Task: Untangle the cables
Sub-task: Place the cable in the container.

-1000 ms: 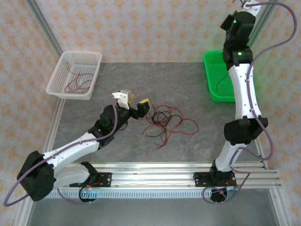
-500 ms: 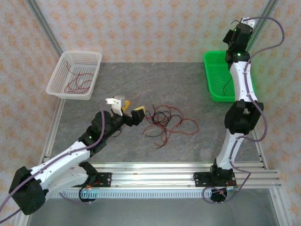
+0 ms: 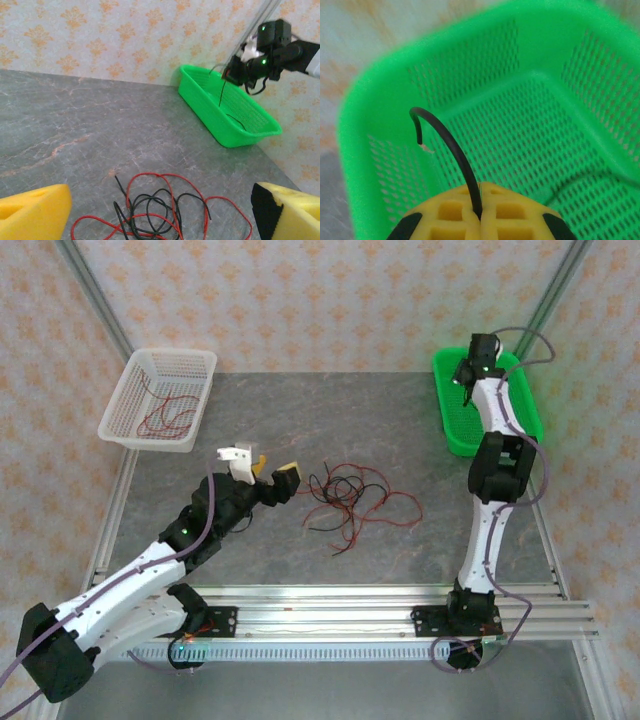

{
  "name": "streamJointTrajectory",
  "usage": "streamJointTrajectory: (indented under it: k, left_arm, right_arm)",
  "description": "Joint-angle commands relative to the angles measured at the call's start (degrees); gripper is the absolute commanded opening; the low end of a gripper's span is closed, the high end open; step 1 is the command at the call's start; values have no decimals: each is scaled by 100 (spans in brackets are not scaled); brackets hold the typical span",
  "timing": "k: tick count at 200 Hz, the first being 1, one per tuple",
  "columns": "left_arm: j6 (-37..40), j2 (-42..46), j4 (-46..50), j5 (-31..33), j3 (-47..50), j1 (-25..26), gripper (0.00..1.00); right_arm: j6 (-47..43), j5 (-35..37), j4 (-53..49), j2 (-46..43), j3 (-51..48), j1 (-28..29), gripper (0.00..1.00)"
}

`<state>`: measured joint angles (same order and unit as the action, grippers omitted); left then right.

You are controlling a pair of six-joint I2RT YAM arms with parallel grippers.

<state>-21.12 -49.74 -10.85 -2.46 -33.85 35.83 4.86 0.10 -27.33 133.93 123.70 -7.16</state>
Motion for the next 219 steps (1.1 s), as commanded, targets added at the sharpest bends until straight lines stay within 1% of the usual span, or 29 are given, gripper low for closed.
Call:
streamJointTrajectory:
  k: [1,34,63,97,120,152,178,193,219]
  left_arm:
    - [-122,43,178,140,-171,-41,93]
    - [-202,34,369,184,-184,-41,92]
    - [-278,25,504,236,-179,-30,91]
    - [-352,-68,604,246,-202,-24,90]
    - [-416,-188,702,261,-262,10,89]
    - [-540,-354,791,299,-323,120,88]
    - [-675,-487,863,282,-372,176,88]
    - [-749,-574,904,277,-407,200,87]
    - [-853,-727,1016,320,-507,256,86]
  right_arm:
    - [116,-181,-718,46,290,-70,0]
    - [201,-486,-1091,318,399,-149,0]
    - [230,-567,-1436,564,646,-163,1]
    - [128,-559,-1798,756,965,-171,17]
    - [19,-508,-1975,758,1119,-194,29]
    - [-193,-471,-2353,686,1405,-198,50]
    - [-332,-609,-2485,382,1282,-198,68]
    - [-379,-752,-2491,134,1084,-198,73]
    - [-420,-1059,-2411,-421,623,-198,75]
